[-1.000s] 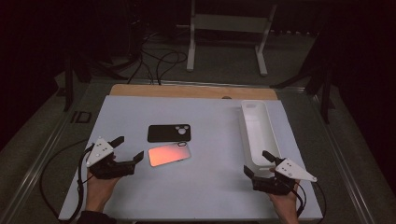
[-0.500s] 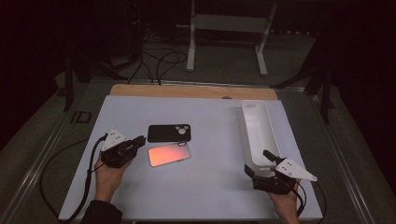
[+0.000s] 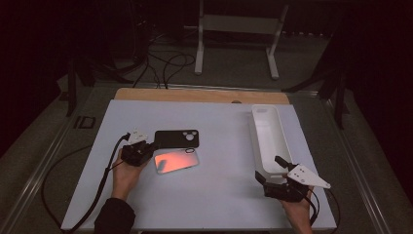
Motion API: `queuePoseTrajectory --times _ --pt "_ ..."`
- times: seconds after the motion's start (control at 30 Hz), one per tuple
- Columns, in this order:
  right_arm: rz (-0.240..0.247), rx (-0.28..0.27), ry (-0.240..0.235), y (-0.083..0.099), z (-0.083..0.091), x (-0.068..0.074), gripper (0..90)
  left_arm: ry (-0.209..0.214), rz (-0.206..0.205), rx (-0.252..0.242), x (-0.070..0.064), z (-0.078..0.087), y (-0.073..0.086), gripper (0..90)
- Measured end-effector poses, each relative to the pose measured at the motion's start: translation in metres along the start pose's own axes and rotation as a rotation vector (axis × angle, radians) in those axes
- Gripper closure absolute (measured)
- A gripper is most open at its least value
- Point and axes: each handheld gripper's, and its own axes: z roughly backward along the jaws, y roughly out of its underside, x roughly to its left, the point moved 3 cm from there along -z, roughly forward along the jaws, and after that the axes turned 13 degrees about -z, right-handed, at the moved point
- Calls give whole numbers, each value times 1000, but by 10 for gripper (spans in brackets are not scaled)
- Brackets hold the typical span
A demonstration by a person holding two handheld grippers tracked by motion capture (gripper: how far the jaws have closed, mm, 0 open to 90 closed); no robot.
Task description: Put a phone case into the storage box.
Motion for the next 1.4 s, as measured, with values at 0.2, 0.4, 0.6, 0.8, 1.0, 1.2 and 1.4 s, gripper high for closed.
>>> queuePoseTrajectory --times 0.2,0.4,0.6,0.8,1.0,1.2,1.4 --pt "0 -2 2 0 0 0 90 9 -3 26 -3 -14 -6 897" --pt "0 -4 3 -1 1 -1 90 25 -10 63 -6 -29 -9 897" --pt "3 -2 4 -1 1 -1 90 54 -24 114 -12 -47 -8 898" --pt "1 -3 4 -1 1 -1 90 61 -31 160 -12 -56 -5 898" --pt "6 -1 5 0 0 -1 90 66 -43 194 -11 -60 -2 898" --pt "4 -2 6 0 1 -1 90 61 -61 227 -8 -55 2 898" --pt "6 -1 5 0 1 -1 90 70 -68 243 -11 -49 9 898"
